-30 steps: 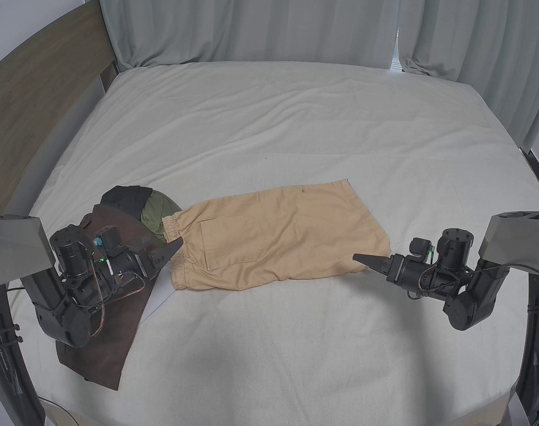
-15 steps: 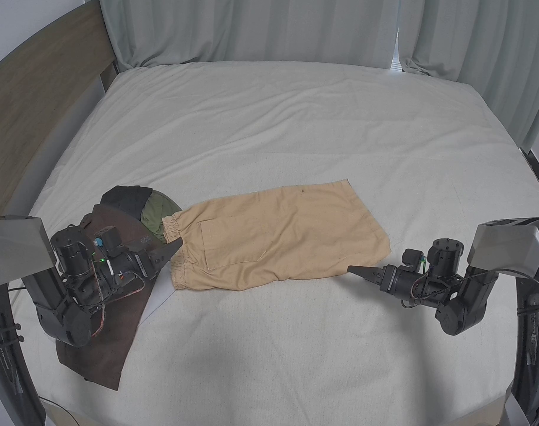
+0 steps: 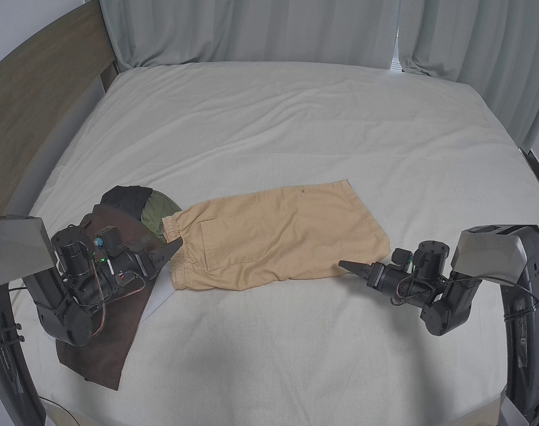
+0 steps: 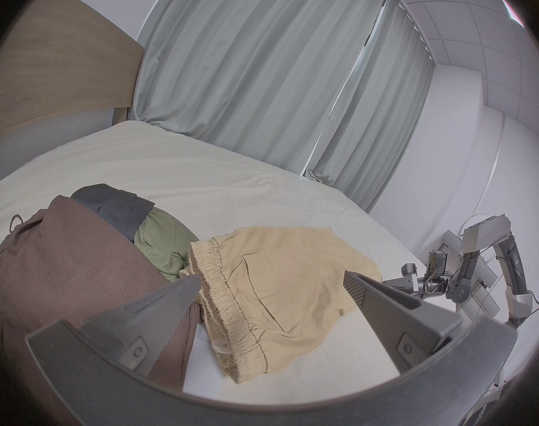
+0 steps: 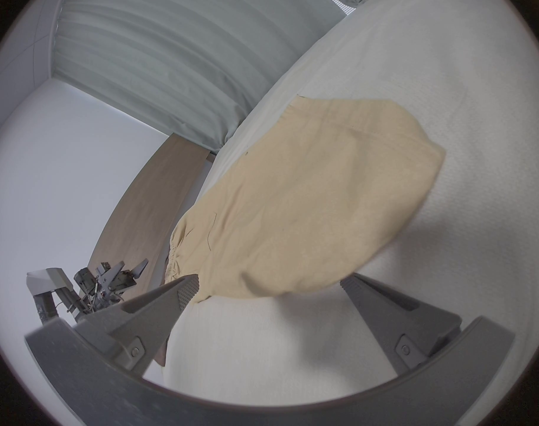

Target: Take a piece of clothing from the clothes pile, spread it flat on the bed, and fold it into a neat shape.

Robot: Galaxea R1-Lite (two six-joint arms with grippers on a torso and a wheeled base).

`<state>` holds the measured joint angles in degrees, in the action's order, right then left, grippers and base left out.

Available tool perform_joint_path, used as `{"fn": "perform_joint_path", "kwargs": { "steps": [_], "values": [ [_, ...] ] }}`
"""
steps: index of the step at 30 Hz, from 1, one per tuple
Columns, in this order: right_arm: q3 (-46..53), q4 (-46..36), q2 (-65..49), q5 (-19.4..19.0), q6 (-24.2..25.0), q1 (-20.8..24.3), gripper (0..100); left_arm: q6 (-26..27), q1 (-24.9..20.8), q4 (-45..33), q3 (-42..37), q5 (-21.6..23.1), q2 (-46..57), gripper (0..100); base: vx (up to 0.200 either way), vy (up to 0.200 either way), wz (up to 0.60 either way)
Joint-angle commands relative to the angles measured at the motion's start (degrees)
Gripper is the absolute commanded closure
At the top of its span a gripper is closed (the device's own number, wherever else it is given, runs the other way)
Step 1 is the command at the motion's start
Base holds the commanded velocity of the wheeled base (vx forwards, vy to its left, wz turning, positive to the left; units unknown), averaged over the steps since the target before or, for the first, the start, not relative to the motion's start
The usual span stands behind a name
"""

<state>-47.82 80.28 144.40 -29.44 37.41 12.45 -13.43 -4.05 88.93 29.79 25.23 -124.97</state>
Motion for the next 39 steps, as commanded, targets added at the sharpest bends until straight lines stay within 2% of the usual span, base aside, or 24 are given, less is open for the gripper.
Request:
{"fn": "perform_joint_path", "kwargs": {
  "steps": [1, 5, 13, 28, 29, 39],
  "values": [
    [-3.0, 0.1, 3.5, 2.1, 0.9, 1.7, 0, 0.0, 0.0, 0.0, 0.0, 0.0, -0.1, 0, 0.0, 0.0, 0.0],
    [-4.7, 0.6, 4.8, 3.5, 1.3, 2.8, 0, 0.0, 0.0, 0.0, -0.1, 0.0, -0.1, 0, 0.0, 0.0, 0.0],
    [-7.8, 2.6, 5.8, 4.6, 7.0, 4.0, 0, 0.0, -0.1, 0.0, 0.0, 0.0, -0.5, 0, 0.0, 0.0, 0.0],
    [-9.0, 3.4, 7.1, 4.7, 7.2, 4.8, 0, -0.1, 0.0, 0.0, 0.0, 0.1, -0.4, 0, 0.0, 0.0, 0.0],
    [-9.0, 3.5, 7.3, 4.7, 7.2, 4.8, 100, -0.1, 0.0, 0.0, 0.0, 0.1, -0.4, 0, 0.0, 0.0, 0.0],
    [-9.0, 3.5, 7.6, 4.7, 7.1, 4.8, 100, -0.3, -0.1, 0.0, 0.0, 0.1, -0.5, 0, 0.0, 0.0, 0.0]
  ]
}}
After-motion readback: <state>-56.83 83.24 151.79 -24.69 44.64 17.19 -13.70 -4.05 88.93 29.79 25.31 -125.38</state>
